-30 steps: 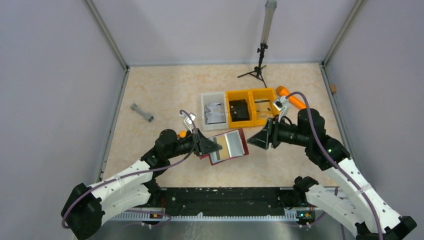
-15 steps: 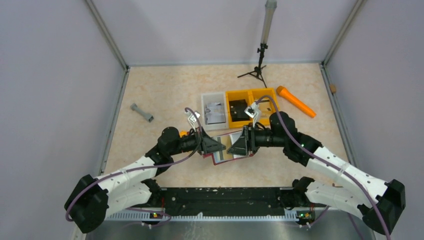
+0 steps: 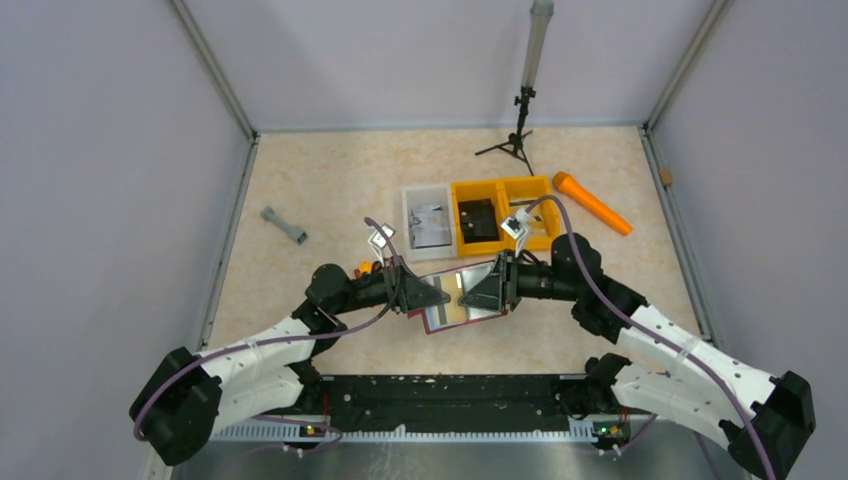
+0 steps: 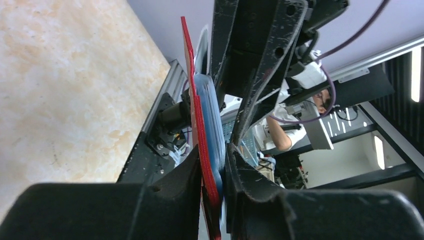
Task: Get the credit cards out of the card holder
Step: Remove the credit card from the card holder, then place the credit card in the storage box.
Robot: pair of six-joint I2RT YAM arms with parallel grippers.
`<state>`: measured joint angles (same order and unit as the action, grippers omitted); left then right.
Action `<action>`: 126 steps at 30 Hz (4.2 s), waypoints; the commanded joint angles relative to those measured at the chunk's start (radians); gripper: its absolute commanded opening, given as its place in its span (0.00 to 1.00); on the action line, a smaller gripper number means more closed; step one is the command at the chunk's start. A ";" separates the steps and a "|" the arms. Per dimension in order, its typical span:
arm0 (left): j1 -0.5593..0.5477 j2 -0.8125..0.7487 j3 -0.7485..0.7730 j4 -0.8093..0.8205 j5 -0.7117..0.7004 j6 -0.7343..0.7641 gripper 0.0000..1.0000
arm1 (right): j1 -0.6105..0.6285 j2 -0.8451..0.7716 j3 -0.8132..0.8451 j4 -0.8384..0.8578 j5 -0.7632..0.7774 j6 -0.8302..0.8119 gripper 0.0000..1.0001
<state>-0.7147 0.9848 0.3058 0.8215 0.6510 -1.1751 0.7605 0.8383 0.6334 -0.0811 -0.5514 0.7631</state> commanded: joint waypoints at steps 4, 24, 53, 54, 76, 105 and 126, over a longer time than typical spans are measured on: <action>0.000 -0.001 -0.002 0.208 0.036 -0.053 0.24 | -0.013 -0.008 -0.068 0.303 -0.132 0.165 0.23; 0.001 -0.059 -0.047 0.221 0.009 -0.063 0.17 | -0.095 -0.074 -0.135 0.419 -0.196 0.267 0.00; 0.047 -0.101 -0.043 0.154 0.061 -0.077 0.00 | -0.245 -0.087 -0.075 0.161 -0.355 0.115 0.01; 0.046 -0.100 -0.036 0.138 0.067 -0.070 0.00 | -0.245 -0.085 -0.079 0.178 -0.360 0.129 0.00; 0.189 -0.319 0.008 -0.584 -0.069 0.147 0.00 | -0.339 -0.080 0.109 -0.317 0.047 -0.204 0.00; 0.224 -0.183 0.042 -0.779 -0.120 0.292 0.06 | -0.359 0.462 -0.054 0.552 1.148 0.705 0.00; 0.167 0.448 0.593 -1.570 -0.541 0.633 0.16 | -0.347 0.597 0.082 0.407 1.193 0.762 0.58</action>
<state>-0.5079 1.3720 0.7853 -0.5724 0.2764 -0.5949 0.4103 1.5208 0.6777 0.3904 0.6273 1.5227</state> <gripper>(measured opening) 0.149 0.552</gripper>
